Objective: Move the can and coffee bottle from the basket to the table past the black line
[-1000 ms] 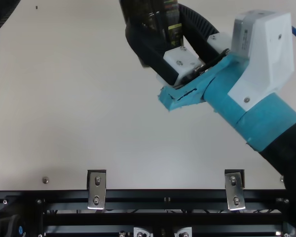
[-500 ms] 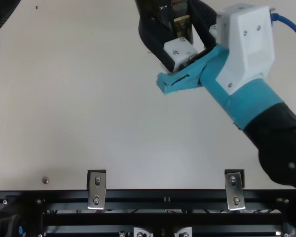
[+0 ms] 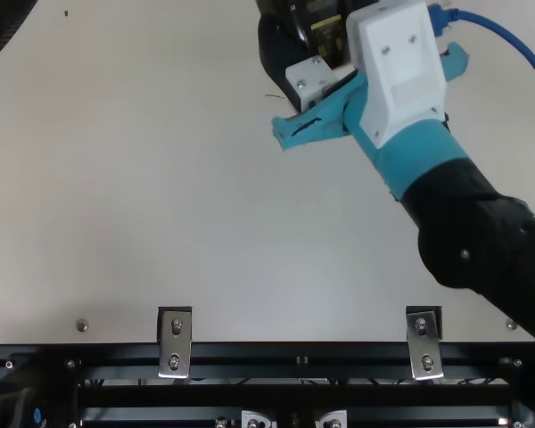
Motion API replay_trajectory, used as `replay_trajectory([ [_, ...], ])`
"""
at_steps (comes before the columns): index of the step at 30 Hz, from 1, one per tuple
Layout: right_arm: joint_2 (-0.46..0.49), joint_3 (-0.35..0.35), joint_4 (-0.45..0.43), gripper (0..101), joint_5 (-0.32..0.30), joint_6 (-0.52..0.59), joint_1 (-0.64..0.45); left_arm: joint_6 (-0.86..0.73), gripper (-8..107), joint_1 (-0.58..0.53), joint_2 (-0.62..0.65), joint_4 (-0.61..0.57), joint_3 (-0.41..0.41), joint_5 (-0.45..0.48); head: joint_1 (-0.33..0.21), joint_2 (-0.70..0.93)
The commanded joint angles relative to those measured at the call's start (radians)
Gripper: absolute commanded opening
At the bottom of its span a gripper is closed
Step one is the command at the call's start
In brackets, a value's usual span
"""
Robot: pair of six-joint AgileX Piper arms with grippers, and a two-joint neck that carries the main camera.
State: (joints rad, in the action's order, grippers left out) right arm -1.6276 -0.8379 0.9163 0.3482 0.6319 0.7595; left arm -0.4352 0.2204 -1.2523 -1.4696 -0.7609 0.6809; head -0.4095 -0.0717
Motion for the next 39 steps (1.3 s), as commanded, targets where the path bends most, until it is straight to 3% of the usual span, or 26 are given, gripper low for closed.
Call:
replay_trajectory([
  [1,-0.02,-0.011,0.008,0,0.002,0.033,-0.002,0.0,90,0.0,0.0,0.0,0.0,0.0,-0.027,-0.009],
  [23,-0.184,-0.159,0.079,0,0.038,0.256,-0.052,0.0,90,0.0,0.0,0.0,0.0,0.0,-0.027,-0.009],
  [39,-0.198,-0.176,0.14,0,0.054,0.334,-0.103,0.0,90,0.0,0.0,0.0,0.0,0.0,-0.023,-0.023],
])
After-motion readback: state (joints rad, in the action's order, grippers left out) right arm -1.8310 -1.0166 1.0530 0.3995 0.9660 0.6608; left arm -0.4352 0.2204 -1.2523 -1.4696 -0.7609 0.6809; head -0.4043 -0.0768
